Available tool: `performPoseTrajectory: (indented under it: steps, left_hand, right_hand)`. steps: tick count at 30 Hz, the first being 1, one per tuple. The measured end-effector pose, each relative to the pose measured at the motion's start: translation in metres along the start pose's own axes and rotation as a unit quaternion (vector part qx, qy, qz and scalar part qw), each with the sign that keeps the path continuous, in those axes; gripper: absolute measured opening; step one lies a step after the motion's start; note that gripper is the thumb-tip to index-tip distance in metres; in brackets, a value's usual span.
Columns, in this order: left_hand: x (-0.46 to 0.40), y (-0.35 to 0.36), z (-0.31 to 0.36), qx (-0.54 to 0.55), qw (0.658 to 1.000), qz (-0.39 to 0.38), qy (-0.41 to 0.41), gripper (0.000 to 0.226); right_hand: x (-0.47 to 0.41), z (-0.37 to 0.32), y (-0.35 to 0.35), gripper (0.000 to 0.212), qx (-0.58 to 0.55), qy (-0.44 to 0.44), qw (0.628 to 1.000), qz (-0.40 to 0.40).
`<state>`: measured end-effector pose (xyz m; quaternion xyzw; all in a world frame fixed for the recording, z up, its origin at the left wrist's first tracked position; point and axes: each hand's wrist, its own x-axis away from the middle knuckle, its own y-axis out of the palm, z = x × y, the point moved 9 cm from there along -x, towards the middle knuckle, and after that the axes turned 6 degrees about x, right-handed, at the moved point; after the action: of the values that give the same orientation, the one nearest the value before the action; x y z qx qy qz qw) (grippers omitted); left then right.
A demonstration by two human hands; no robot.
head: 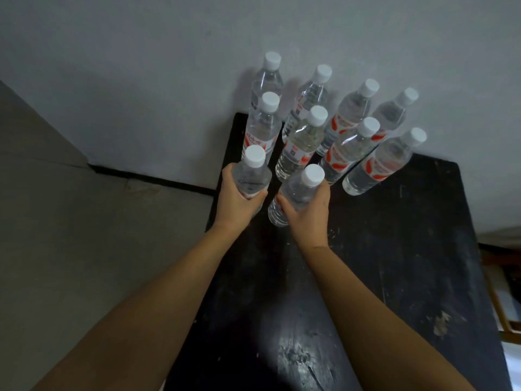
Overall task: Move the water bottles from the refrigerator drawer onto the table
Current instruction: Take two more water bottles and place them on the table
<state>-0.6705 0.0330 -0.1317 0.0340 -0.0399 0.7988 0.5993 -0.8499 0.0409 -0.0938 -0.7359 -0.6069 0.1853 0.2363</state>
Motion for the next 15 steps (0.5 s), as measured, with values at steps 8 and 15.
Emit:
performPoseTrajectory:
  steps: [8, 15]
  left_hand:
    - [0.008, 0.000, -0.008, -0.030, 1.000, 0.000, 0.000, 0.077]
    - [0.015, -0.004, -0.011, -0.071, 0.997, 0.009, -0.031, 0.080]
  right_hand:
    - [0.005, 0.001, -0.001, 0.085, 0.001, -0.001, 1.000, -0.019]
    - [0.016, 0.014, -0.006, 0.092, 0.043, 0.012, 0.997, -0.068]
